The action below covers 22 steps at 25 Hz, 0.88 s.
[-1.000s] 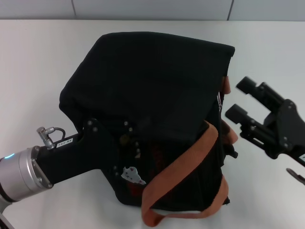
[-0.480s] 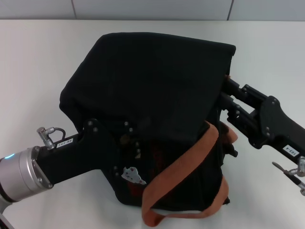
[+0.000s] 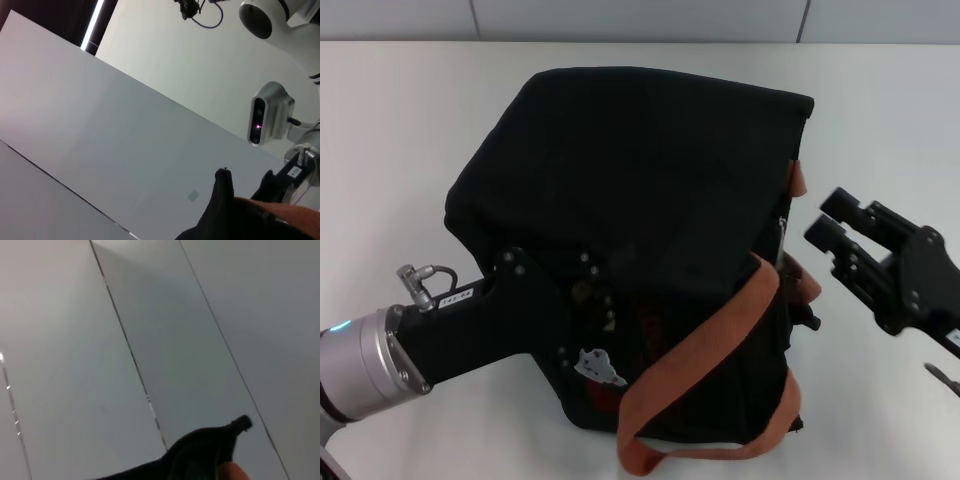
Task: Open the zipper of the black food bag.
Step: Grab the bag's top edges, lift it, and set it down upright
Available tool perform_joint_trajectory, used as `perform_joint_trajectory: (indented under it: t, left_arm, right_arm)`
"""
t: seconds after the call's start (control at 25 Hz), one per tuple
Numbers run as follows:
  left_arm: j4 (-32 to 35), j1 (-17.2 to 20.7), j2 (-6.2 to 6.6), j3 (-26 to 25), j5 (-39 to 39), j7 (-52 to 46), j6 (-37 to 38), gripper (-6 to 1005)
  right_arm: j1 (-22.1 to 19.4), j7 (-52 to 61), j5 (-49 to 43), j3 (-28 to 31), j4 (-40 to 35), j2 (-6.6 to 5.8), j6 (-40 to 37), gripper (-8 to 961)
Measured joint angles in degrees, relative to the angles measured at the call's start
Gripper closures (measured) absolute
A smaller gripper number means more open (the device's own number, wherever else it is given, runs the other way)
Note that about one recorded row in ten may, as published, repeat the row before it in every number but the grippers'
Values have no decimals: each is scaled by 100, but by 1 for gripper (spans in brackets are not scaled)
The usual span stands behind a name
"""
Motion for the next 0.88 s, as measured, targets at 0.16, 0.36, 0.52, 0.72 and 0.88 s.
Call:
perform_joint_trajectory:
  t: [0.16,0.36,0.52,0.72,0.88]
  left_arm:
    - [0,-13,0,0,-1,0,2,907]
    - [0,-22,0,0,-3,-5,3,907]
    - [0,-30,0,0,1,-13,2,907]
    - [0,-51,0,0,-1,-15,1,907]
    - [0,-51,0,0,-1,-15,1,907]
  right_arm:
    - [-158,-581,-148,-175,-427,-8,-391,530]
    - [-173,-925,-166,-211,-632,-8,-523,528]
    - [-71,-1278,-169,-276,-567,19,-452,524]
    - [106,-1576,-170,-424,-347,27,-210,519]
    - [215,-2044,-162,-407,-43,35,142,520]
